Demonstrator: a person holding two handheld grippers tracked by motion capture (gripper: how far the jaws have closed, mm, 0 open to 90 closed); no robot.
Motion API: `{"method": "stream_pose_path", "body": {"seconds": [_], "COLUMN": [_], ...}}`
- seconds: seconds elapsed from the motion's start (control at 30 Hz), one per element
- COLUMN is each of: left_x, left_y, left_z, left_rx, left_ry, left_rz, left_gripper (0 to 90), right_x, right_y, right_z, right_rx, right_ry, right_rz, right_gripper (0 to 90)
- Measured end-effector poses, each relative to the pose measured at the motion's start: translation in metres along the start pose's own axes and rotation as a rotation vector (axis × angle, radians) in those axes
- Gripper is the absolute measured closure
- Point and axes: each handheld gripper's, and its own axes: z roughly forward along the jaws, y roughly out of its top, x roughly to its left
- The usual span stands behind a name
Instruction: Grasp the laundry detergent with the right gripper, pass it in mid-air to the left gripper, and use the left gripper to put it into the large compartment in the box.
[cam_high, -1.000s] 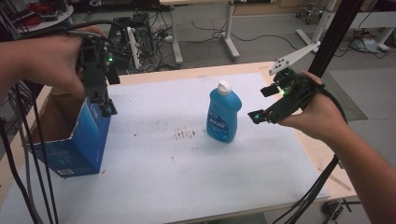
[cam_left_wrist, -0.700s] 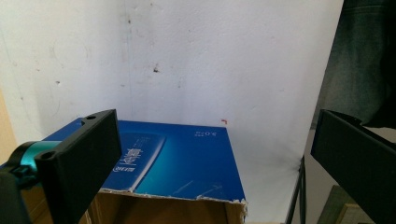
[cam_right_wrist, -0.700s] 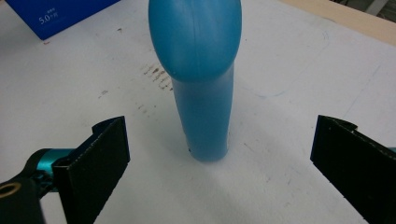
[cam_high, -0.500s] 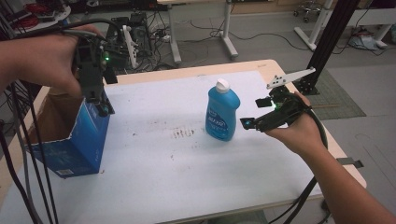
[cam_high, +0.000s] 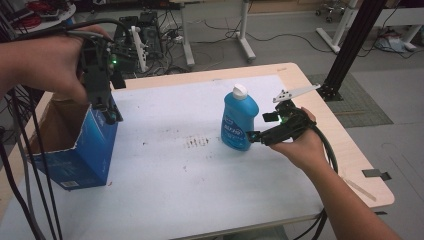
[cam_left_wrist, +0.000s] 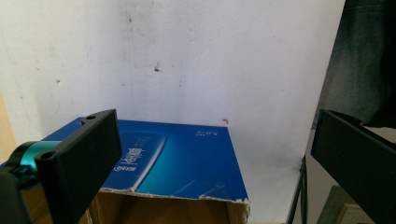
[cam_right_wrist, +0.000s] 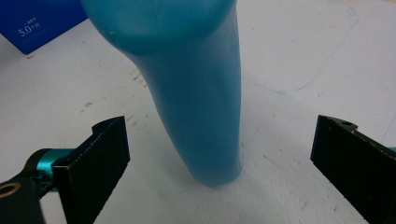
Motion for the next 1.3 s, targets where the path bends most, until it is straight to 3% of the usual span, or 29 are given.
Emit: {"method": "stream_pose_path", "body": {"seconds": [0.8,1.3], "left_x": [0.002,0.000], "left_y": [-0.007,-0.005], "left_z": [0.000,0.000], "left_rx": [-0.002,0.003], "left_ry": [0.001,-0.001], "left_rz": [-0.005,-0.004], "left_gripper": [1.6,1.6], "right_x": [0.003,0.005], "right_y": [0.001,-0.008], "right_z": [0.039,0.050], "right_rx": [-0.046,-0.146], "right_ry": [0.022,-0.008], "right_rz": [0.037,0.067], "right_gripper": [3.6,3.8]}}
